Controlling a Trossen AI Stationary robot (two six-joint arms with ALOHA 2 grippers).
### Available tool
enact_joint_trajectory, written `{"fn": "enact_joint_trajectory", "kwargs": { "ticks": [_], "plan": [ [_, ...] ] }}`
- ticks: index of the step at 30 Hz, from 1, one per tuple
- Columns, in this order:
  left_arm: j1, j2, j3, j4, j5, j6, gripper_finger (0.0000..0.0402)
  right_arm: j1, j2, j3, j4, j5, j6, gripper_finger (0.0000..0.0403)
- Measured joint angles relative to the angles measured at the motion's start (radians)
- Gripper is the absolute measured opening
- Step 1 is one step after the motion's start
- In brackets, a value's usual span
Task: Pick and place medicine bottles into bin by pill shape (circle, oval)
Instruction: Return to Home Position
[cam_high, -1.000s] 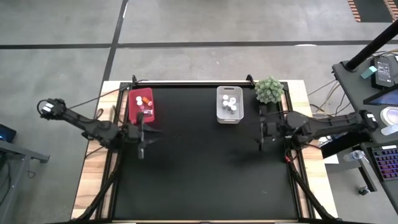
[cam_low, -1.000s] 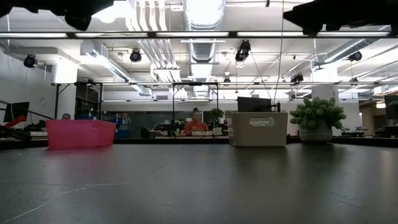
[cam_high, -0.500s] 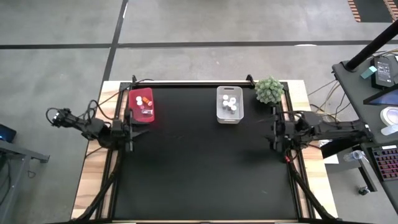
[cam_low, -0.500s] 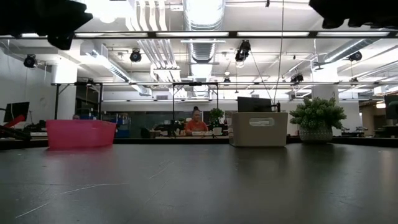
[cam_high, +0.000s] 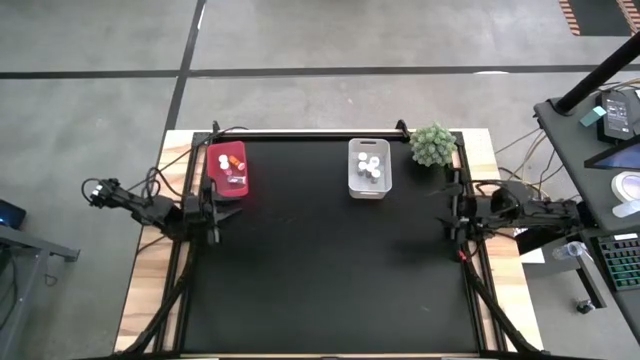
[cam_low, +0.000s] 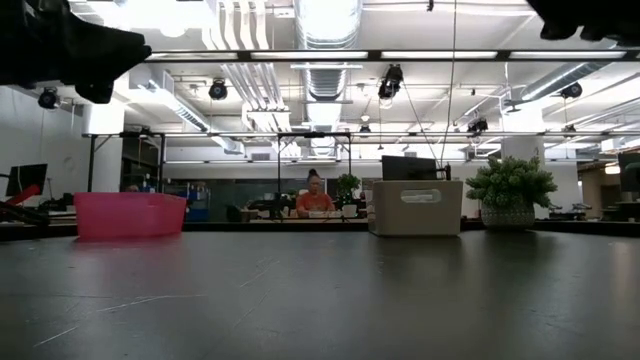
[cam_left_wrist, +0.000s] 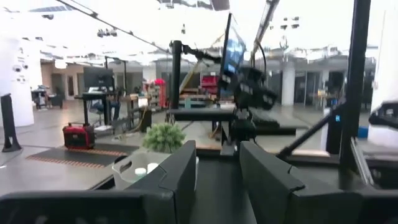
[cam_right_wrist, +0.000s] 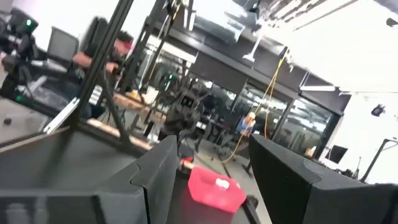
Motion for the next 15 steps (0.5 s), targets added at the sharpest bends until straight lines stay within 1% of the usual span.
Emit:
{"fn": "enact_joint_trajectory", "kwargs": {
  "ticks": [2,6,11,15],
  "plan": [
    [0.000,0.000,-0.012,0.011,-0.002,-0.001,0.0111,-0.001,0.005,-0.028,0.026,0.000,-0.001,0.0191],
    [0.000,0.007,-0.012,0.029,-0.002,-0.001,0.0111,-0.001,0.009,-0.096,0.137,0.021,0.035,0.0191],
    [0.000,0.013,-0.013,0.023,-0.002,-0.001,0.0111,-0.001,0.008,-0.176,0.199,0.061,0.126,0.0191],
    [0.000,0.017,-0.013,0.029,-0.001,-0.001,0.0111,-0.001,0.010,-0.186,0.198,0.062,0.255,0.0192]
  ]
}}
